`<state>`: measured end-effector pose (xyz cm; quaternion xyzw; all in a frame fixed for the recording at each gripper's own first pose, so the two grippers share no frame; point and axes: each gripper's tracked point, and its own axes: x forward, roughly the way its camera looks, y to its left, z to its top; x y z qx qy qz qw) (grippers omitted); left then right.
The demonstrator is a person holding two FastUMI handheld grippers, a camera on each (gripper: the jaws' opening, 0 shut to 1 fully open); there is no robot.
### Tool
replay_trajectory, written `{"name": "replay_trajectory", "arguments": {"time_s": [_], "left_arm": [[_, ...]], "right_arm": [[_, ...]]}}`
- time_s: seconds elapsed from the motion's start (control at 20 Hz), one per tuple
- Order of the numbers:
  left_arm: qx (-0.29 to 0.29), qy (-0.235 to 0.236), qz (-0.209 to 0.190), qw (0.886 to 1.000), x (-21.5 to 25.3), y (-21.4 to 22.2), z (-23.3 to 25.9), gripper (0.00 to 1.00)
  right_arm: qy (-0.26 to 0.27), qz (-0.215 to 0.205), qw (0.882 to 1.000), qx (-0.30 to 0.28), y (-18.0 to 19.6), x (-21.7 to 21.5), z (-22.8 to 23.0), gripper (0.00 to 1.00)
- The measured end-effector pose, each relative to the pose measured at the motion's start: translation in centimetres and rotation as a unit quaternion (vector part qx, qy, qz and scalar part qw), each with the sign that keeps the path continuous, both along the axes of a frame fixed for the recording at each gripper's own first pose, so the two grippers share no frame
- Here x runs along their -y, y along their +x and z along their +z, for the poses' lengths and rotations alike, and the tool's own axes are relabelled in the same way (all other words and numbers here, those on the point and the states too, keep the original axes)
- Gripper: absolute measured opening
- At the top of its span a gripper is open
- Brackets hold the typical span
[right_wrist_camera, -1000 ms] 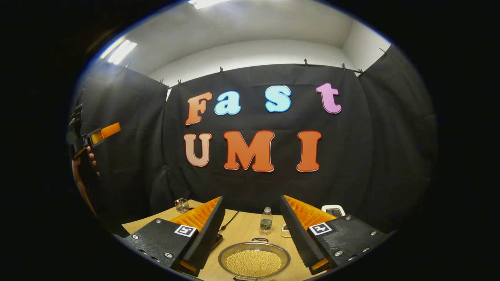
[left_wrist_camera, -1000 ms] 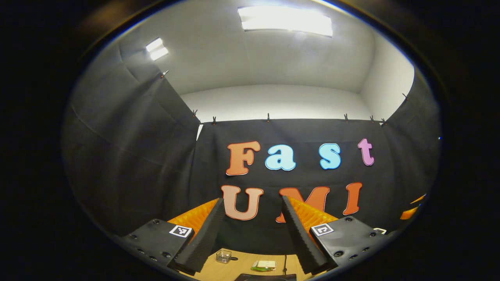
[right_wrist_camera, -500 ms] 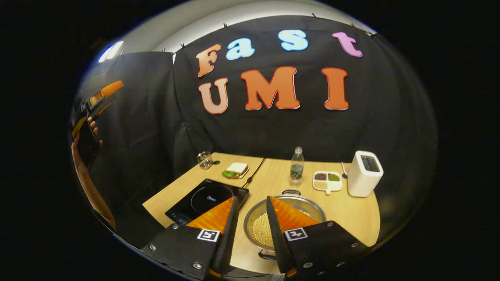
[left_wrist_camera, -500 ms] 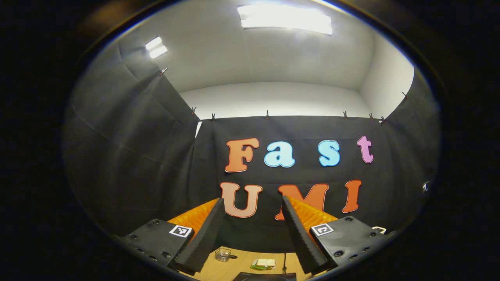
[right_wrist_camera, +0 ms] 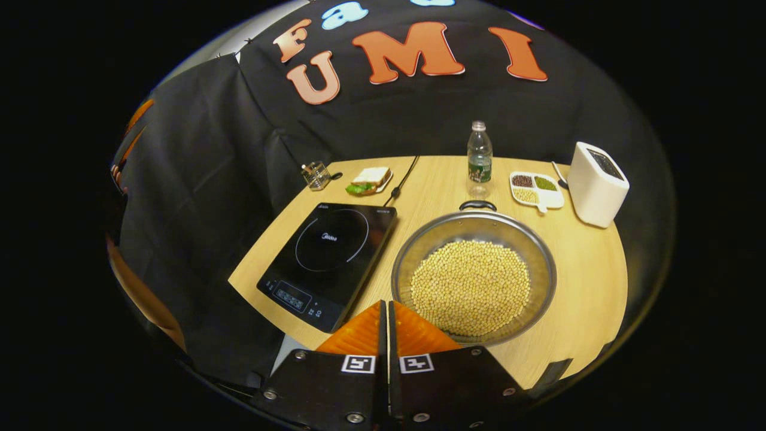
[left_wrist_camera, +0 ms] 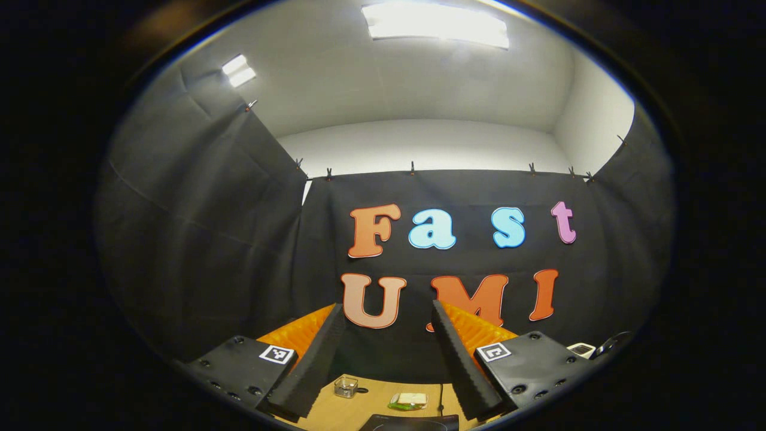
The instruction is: First push the handle of the pot to place it horizontally, then grasp the pot with both hands and set it on the induction cooktop.
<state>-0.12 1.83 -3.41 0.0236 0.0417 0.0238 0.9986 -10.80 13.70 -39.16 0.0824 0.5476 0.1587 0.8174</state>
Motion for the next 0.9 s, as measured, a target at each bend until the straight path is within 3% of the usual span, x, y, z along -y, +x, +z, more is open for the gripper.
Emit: {"name": "replay_trajectory", "arguments": {"time_s": [0.4,0.9], "left_arm": [[-0.008,0.004,0.002,1.000,-0.3,0.0,-1.1,0.95],[-0.016,0.012,-0.007,1.000,0.9,0.1,-2.0,0.97]], "right_arm": [[-0.004,0.037,0.997,-0.072,-4.3,-0.9,-5.1,0.00],[-0.035,0.021,0.992,-0.120,-5.3,1.0,-10.1,0.00]]}}
